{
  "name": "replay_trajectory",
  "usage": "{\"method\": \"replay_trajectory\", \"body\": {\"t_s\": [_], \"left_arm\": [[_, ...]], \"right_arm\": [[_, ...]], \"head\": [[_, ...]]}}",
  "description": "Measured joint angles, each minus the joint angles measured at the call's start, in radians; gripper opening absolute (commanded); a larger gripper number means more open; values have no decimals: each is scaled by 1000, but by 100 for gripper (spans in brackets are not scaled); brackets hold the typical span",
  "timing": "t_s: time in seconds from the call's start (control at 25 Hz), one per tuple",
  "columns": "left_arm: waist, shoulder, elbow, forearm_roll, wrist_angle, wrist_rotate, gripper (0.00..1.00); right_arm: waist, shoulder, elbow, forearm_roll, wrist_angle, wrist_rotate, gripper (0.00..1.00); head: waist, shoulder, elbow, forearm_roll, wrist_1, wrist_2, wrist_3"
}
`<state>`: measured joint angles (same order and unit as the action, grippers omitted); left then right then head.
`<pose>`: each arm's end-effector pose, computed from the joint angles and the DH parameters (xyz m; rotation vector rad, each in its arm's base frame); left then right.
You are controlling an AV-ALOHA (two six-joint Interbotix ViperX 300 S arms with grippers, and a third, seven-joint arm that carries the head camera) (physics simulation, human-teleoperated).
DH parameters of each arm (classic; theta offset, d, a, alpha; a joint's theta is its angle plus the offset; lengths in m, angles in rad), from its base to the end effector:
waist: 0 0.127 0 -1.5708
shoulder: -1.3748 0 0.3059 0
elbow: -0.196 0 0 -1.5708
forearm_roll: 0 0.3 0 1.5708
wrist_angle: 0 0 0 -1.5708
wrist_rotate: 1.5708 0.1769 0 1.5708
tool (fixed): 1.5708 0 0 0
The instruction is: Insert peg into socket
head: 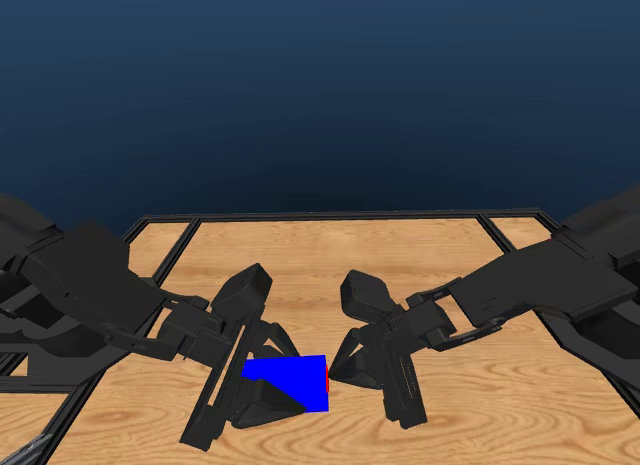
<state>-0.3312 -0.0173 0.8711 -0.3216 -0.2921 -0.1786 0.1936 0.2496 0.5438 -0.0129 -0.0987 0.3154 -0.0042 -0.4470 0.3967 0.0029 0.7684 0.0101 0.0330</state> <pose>0.3828 -0.1146 0.1060 -0.3512 0.6069 -0.0907 0.4692 0.0922 0.0760 0.2227 0.7142 0.0806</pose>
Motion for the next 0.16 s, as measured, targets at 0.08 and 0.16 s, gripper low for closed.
{"method": "replay_trajectory", "body": {"t_s": [0.08,0.16], "left_arm": [[1,-1,6,-3,-3,-6,0],[-2,-2,12,-6,-13,-11,0]], "right_arm": [[-10,-32,56,13,-9,15,0],[-18,-69,124,33,-43,37,0]], "head": [[2,-5,0,0,-1,0,-4],[3,-9,0,0,-2,-1,-6]]}}
